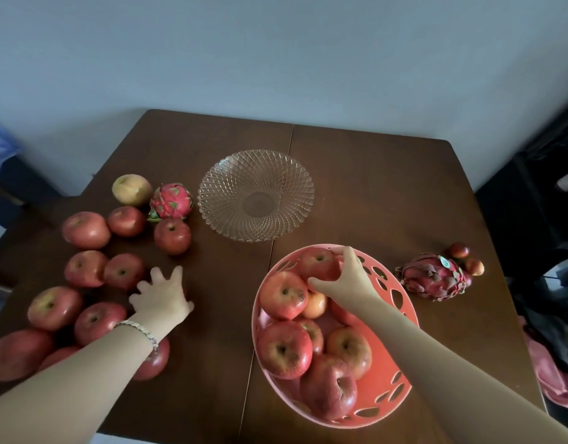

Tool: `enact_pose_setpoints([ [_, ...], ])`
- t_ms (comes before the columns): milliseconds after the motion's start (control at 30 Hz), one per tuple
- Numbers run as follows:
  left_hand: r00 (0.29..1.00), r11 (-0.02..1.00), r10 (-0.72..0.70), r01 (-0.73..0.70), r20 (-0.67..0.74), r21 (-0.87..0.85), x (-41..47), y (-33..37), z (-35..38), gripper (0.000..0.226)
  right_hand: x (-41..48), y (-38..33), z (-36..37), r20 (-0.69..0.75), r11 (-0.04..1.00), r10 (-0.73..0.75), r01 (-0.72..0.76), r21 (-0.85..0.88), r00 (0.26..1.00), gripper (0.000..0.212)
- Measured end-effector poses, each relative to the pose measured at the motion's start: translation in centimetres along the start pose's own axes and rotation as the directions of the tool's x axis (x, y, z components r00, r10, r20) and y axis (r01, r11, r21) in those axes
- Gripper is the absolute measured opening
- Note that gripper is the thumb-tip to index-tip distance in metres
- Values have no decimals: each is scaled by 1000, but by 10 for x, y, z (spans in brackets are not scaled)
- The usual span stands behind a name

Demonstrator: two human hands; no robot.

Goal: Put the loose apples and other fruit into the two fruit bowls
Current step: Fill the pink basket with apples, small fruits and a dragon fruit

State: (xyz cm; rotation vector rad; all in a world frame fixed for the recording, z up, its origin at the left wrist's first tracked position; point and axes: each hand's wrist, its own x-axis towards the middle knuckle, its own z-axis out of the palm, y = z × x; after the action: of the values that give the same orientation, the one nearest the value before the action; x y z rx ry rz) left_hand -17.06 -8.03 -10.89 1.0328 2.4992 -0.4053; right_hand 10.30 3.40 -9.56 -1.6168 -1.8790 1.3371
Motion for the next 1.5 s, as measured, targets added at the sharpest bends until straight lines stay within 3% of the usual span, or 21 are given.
enact_pose_setpoints([
  [100, 999, 993, 0, -5, -48, -116, 0, -4, 1, 63, 2, -1, -2, 15, 1000, 5, -5, 6, 1000, 58],
  [200, 977, 928, 51, -123, -207, -351, -10, 13, -11, 74, 2, 1, -4, 15, 1000, 5, -5, -4, 1000, 62],
  [333, 854, 646, 185, -479, -487, -594, -44, 63, -49, 82, -3, 2, -2, -5, 1000, -22, 22, -3, 1000, 67],
  [467, 728, 486, 421, -685, -542, -543, -82, 115, -69, 77, -9, -5, -9, 21, 998, -51, 50, 46, 998, 73],
  [533, 703, 485, 519, -710, -485, -510, -94, 136, -68, 75, -13, -9, -20, 111, 982, -76, 55, 183, 991, 77],
  [633, 706, 538, 589, -706, -393, -461, -103, 163, -61, 72, -17, -8, -36, 194, 986, -163, 151, 76, 967, 91],
  [767, 670, 537, 657, -738, -345, -409, -99, 187, -59, 71, -22, -6, -47, 41, 975, -198, 193, 107, 979, 93],
  [867, 622, 487, 763, -731, -175, -478, -84, 186, -61, 79, -22, -4, -50, -84, 984, -165, 170, 58, 983, 82],
  [967, 659, 527, 752, -618, -18, -584, -71, 175, -57, 73, -24, 5, -52, -165, 986, -68, 91, 137, 984, 72],
  [1033, 625, 505, 778, -687, -69, -523, -67, 166, -51, 59, -26, 15, -54, -254, 961, 23, 49, 274, 967, 67],
  [1100, 540, 445, 828, -797, -151, -408, -66, 156, -46, 40, -27, 24, -57, -307, 912, 107, 30, 409, 946, 64],
  [1200, 439, 404, 879, -894, -187, -195, -64, 151, -35, 49, -29, 33, -52, -288, 936, 102, 6, 351, 952, 67],
  [1367, 436, 434, 865, -899, -248, -65, -64, 155, -27, 64, -35, 37, -25, -334, 988, 25, 27, 149, 942, 71],
  [1500, 531, 530, 816, -845, -229, -69, -65, 157, -22, 64, -37, 37, -21, -388, 999, -3, 22, 43, 922, 76],
])
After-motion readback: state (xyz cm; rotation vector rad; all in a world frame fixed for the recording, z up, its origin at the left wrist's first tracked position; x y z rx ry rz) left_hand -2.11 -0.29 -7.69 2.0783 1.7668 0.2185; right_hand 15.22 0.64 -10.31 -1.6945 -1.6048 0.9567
